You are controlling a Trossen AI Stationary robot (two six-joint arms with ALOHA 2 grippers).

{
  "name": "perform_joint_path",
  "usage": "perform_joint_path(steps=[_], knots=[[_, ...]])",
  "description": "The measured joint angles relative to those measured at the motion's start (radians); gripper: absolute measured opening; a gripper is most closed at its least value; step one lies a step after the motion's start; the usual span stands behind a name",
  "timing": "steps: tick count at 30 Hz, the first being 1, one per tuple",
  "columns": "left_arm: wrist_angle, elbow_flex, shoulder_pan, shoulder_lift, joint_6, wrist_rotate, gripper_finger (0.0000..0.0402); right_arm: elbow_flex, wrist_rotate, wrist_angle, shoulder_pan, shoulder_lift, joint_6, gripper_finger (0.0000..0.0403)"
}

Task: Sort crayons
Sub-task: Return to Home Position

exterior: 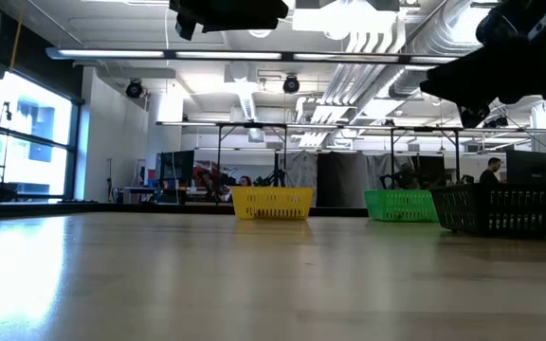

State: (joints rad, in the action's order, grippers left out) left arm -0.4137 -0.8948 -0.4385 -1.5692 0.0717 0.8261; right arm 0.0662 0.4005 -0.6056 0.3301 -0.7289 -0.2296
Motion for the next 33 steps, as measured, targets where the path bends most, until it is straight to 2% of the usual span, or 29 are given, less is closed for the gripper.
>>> perform_joint_path(steps=[7, 12, 20, 27, 33], knots=[[0.008, 0.0, 0.0, 0.0, -0.023, 0.0, 0.0117, 0.0, 0.133, -0.003, 0.113, -0.082, 0.047, 0.0089], [0.008, 0.0, 0.0, 0.0, -0.024, 0.0, 0.0117, 0.0, 0.227, -0.005, 0.147, -0.148, 0.048, 0.0089], [0.013, -0.001, 0.0, 0.0, -0.029, 0.0, 0.0117, 0.0, 0.246, 0.018, 0.15, -0.231, 0.07, 0.0089], [0.03, -0.001, 0.0, 0.0, -0.032, 0.0, 0.0117, 0.0, 0.295, 0.067, 0.148, -0.227, 0.077, 0.0089], [0.037, -0.001, 0.0, 0.0, -0.032, 0.0, 0.0117, 0.0, 0.277, 0.102, 0.148, -0.226, 0.051, 0.0089]])
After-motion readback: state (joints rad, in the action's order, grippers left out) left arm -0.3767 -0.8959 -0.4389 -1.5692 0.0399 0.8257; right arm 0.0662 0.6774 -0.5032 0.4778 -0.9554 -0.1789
